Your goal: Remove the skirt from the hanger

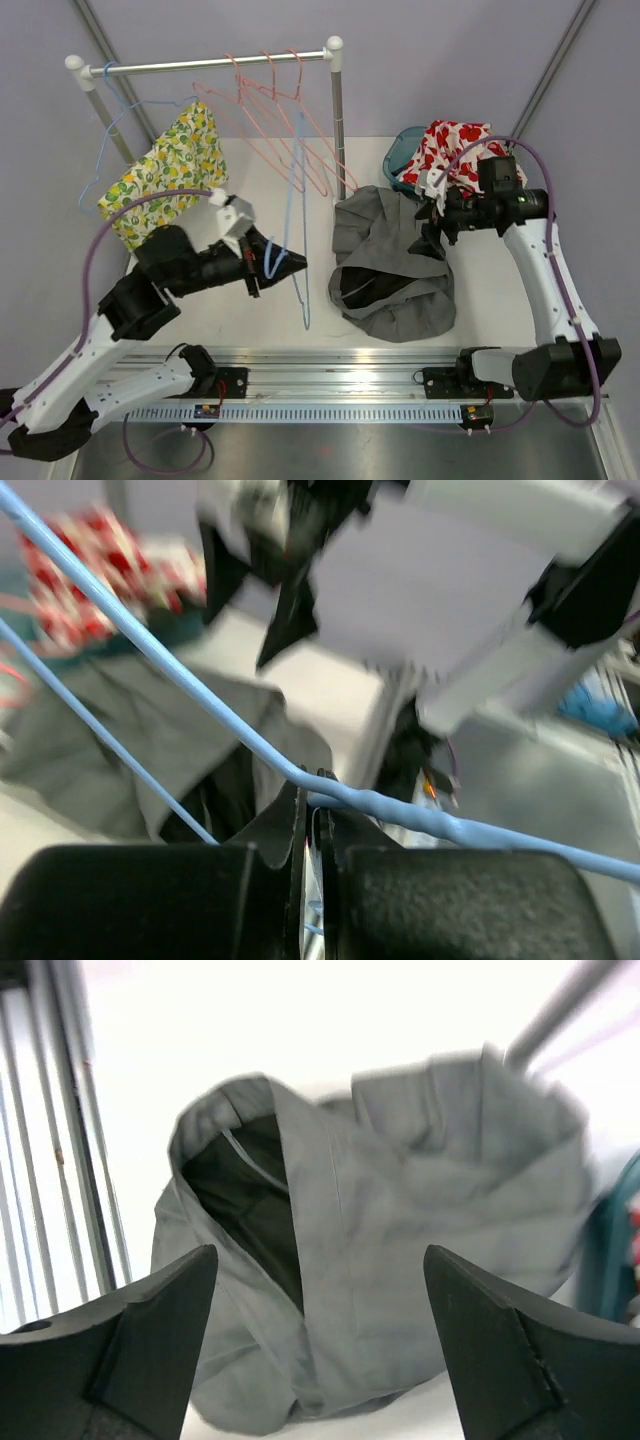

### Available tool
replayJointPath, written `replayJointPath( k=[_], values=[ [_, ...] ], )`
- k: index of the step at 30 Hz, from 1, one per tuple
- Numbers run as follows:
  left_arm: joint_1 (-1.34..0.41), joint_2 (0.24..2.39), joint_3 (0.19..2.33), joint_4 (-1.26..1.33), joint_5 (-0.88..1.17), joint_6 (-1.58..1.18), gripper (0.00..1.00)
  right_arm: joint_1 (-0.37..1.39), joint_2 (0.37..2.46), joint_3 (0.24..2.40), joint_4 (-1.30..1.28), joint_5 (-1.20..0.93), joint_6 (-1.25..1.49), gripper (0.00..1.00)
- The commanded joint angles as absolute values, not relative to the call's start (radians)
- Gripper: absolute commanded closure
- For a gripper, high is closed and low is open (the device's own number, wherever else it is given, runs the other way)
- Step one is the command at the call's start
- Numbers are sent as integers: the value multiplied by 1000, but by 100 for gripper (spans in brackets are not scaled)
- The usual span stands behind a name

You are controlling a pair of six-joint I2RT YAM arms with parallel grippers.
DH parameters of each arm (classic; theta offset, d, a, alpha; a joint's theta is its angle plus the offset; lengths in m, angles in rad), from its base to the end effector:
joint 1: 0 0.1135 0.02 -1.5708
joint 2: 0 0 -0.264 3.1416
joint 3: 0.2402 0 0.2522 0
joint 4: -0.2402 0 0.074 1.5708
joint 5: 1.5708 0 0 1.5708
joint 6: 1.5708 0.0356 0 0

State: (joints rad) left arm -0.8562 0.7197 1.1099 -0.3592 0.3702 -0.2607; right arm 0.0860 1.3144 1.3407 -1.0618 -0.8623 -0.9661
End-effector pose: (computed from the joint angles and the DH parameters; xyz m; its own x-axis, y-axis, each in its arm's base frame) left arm 0.0770 -0.1084 0.4395 -0.2230 -0.1097 -0.9686 0.9146 0.3203 -0.2468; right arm 0.2427 0.0481 0.3517 -0.1237 -0.5480 -0.8273 -0.9561 0.2889 -0.0483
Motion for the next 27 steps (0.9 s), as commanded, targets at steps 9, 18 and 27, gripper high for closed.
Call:
replayJointPath(
  k=[9, 18, 27],
  values=[
    [-945, 1061, 1129, -634, 728, -226, 100, 216, 1178, 1539, -1440, -1157, -1576, 7],
    [-1018, 1192, 1201, -618, 764, -196, 100, 457, 1209, 1451, -1286, -983, -1430, 11],
    [-1034, 1200, 1220, -597, 756, -202, 100, 614, 1246, 1364, -1190, -830, -1350, 42]
  ],
)
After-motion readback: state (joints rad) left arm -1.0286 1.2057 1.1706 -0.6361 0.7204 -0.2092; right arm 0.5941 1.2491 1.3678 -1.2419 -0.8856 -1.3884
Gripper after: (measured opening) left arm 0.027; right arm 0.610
